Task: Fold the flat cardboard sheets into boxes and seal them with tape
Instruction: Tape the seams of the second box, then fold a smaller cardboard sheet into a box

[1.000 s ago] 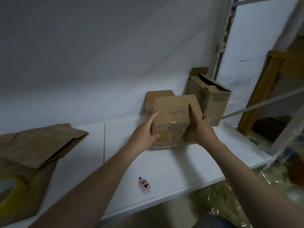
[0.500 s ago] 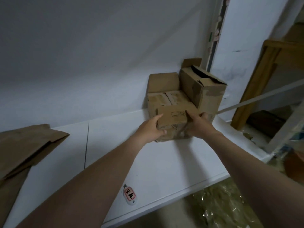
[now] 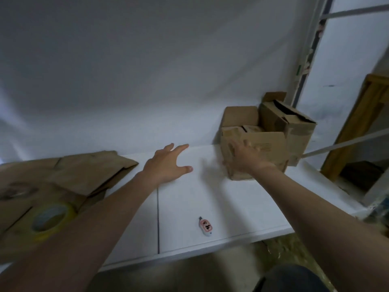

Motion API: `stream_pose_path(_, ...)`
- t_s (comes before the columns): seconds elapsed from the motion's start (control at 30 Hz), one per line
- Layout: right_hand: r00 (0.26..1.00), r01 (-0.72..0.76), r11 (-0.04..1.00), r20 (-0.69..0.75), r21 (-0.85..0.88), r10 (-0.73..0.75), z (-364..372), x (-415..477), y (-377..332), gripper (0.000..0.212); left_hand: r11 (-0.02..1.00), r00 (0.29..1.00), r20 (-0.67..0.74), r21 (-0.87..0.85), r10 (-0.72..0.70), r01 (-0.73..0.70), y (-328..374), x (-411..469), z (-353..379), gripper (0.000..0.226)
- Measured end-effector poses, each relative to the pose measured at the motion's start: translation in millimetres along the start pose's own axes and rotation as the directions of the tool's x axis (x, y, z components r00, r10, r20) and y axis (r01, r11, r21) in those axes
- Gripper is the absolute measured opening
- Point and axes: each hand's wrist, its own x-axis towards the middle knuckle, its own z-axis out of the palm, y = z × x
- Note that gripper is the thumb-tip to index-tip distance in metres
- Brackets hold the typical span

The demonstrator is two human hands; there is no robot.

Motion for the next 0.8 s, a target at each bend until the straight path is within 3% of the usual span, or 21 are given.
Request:
stream_pose_path(0.1,0.997,0.075,0.997,0.005,-0.016,-0.075,12,-19,-58,0.09,0.998,0.997,-0.045,-0.018,-0.064,0.063,-52,-37,-21,0.092)
stream_pose_path(0.27,0.976,0.208,0.978,0.061,0.035,-0.209,51,-43,-148,0.086,0.996,0.992,-0.087,0.005,-0.091,0.092,-134,-103,-48,0.088)
stream_pose_path(0.4,0.945,0.294,0.953,0.127,0.07,-0.301,89,-54,-199,0.086,0.972,0.946,-0.231,-0.003,-0.228,0.234,-182,-144,-48,0.088)
stream_pose_path(0.5,0.926,0.332,0.94,0.166,0.076,-0.34,116,-55,-220,0.085,0.949,0.91,-0.274,-0.047,-0.312,0.311,-205,-156,-36,0.083)
stream_pose_path(0.8,0.938,0.306,0.951,0.156,0.045,-0.309,164,-21,-221,0.081,0.944,0.875,-0.361,-0.055,-0.322,0.324,-241,-108,1,0.061)
